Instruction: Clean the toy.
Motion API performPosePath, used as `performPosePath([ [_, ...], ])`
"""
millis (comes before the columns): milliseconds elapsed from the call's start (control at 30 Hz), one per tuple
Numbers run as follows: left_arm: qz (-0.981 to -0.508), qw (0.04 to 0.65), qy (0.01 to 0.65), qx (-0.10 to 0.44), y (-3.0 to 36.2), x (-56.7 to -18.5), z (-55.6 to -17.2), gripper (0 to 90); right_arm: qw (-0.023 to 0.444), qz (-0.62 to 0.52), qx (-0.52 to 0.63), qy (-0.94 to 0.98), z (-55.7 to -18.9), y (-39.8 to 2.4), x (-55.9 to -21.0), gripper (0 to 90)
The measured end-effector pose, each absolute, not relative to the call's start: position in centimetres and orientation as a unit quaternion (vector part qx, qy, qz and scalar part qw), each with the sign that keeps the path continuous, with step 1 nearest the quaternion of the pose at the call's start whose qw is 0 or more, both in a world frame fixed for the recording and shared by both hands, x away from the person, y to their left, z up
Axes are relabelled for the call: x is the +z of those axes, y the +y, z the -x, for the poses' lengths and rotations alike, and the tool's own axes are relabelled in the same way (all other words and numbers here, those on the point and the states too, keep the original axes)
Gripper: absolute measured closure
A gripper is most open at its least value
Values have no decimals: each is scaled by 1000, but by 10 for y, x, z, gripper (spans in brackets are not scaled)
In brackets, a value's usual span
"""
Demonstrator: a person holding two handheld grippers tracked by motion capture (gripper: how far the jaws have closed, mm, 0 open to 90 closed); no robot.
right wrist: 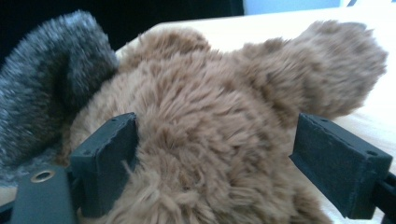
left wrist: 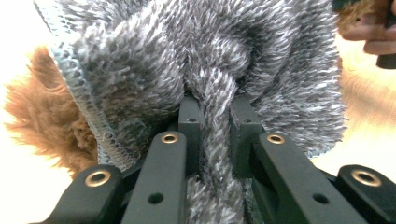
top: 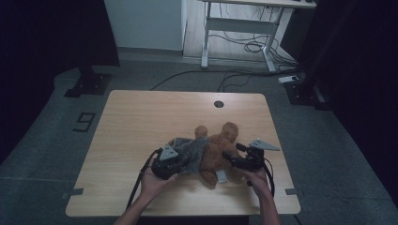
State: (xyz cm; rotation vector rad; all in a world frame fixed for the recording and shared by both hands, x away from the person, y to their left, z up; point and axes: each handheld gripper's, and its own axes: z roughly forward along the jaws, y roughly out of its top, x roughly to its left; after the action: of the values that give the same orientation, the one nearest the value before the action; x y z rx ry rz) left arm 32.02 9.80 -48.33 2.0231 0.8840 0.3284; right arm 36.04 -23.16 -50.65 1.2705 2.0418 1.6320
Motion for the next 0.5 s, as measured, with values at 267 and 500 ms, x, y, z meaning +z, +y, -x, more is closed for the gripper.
performPosePath([
  [267,-809,448,360,120,100,-485,-318,779,81,-414,559,714,-361,-230,-522,340],
  [500,-807,446,365,128,103,-484,-324,776,92,-381,561,730,-354,-227,-526,539],
])
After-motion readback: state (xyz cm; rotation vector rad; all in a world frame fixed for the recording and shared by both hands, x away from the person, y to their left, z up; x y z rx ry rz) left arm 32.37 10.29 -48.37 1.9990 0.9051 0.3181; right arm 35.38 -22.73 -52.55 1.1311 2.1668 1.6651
